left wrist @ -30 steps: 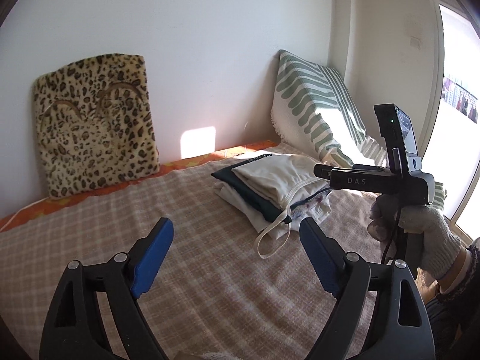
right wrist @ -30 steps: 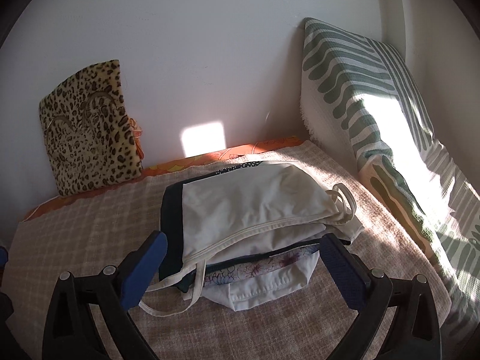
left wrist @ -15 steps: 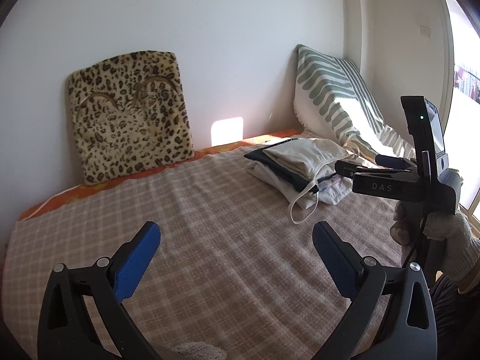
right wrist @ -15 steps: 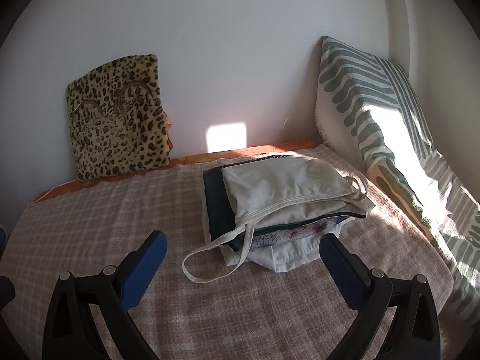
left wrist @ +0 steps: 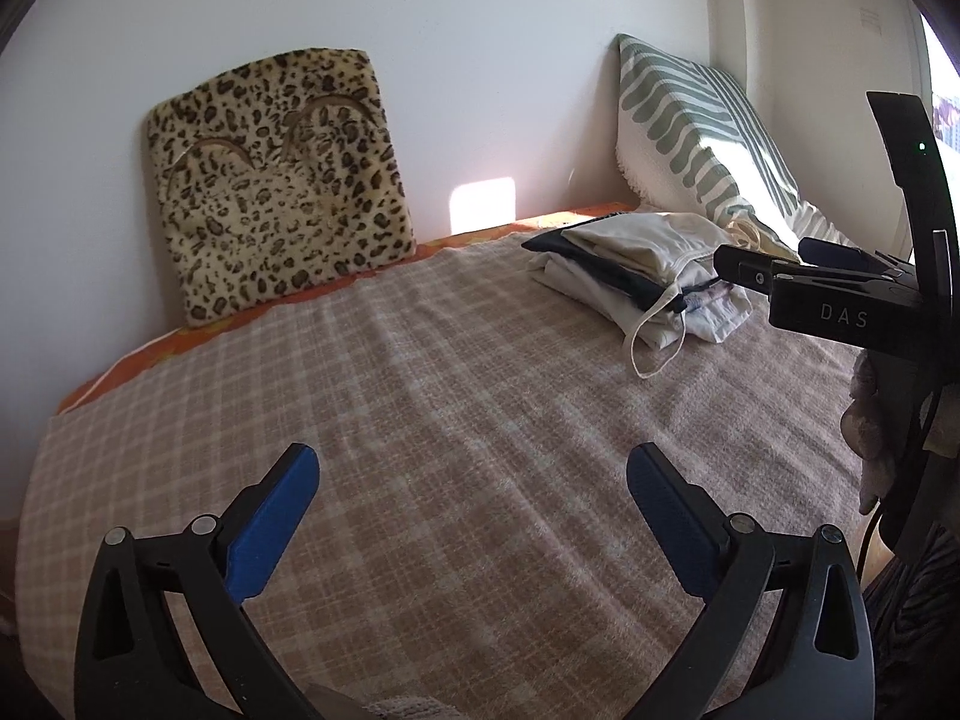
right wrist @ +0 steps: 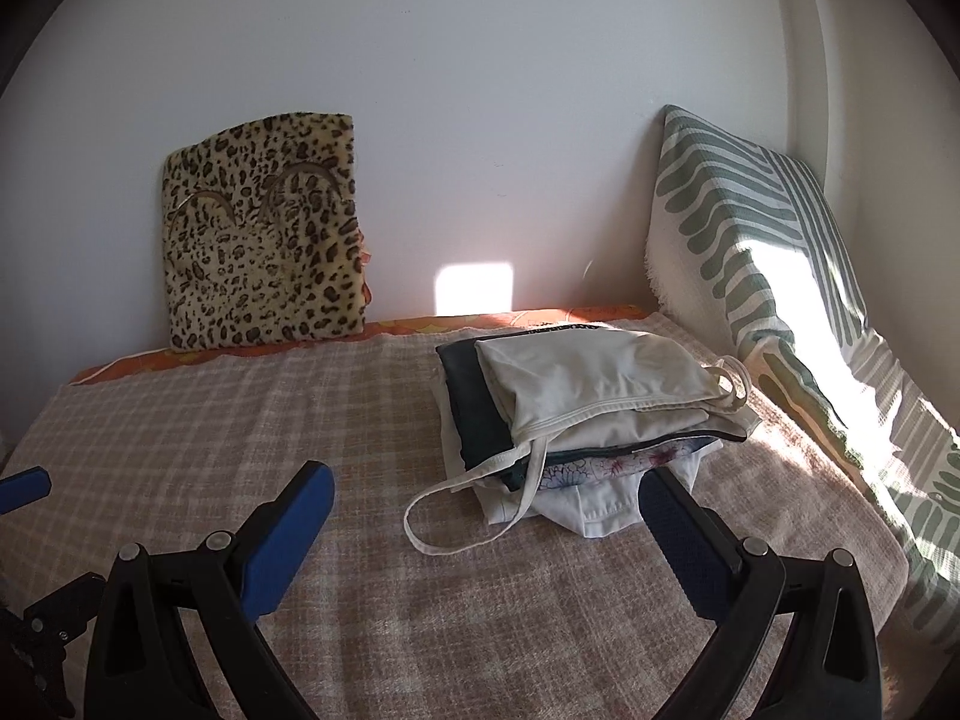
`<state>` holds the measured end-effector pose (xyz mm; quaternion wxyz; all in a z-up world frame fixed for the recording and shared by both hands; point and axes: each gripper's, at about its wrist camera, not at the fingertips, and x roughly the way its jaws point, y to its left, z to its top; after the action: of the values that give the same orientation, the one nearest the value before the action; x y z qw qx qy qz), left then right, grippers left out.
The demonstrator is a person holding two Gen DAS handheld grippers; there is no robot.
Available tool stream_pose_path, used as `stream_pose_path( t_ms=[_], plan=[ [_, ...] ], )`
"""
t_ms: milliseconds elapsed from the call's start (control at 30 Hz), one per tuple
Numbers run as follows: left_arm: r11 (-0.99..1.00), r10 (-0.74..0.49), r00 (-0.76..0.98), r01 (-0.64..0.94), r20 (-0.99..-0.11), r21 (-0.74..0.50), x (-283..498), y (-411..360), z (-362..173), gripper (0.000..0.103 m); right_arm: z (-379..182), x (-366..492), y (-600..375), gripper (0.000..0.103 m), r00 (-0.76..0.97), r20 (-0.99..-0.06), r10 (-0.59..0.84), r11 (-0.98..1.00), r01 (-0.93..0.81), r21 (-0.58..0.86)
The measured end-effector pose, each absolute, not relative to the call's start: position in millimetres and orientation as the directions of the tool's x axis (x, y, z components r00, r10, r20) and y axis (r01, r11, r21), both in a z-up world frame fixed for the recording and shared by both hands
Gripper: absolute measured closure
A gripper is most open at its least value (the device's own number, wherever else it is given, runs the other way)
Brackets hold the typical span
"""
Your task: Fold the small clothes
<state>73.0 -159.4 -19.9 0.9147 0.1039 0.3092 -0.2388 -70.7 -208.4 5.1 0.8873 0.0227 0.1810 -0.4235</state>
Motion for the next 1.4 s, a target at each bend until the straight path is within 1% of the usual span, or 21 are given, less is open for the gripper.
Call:
stream_pose_path(
  t_ms=[367, 800, 1400],
  plan=[
    [0.887, -0.339, 0.688, 0.460, -0.641, 0.025, 77, -148, -29, 0.001, 2, -65, -207, 0.000, 0.585, -0.345, -0.734, 0.652, 0.750, -0.114],
    [0.890, -0.335, 0.707, 0.454, -0.623, 0.037, 73, -144, -24, 0.001, -1, -66, -209, 0.000, 0.582, -0.343, -0.738, 0.647, 0.754, -0.112],
    [0.893, -0.332, 0.711, 0.448, -0.620, 0.035, 72, -140, -20, 0.001, -4, -66, -210, 0.000, 0.580, -0.354, -0.734, 0.648, 0.754, -0.109]
  ],
)
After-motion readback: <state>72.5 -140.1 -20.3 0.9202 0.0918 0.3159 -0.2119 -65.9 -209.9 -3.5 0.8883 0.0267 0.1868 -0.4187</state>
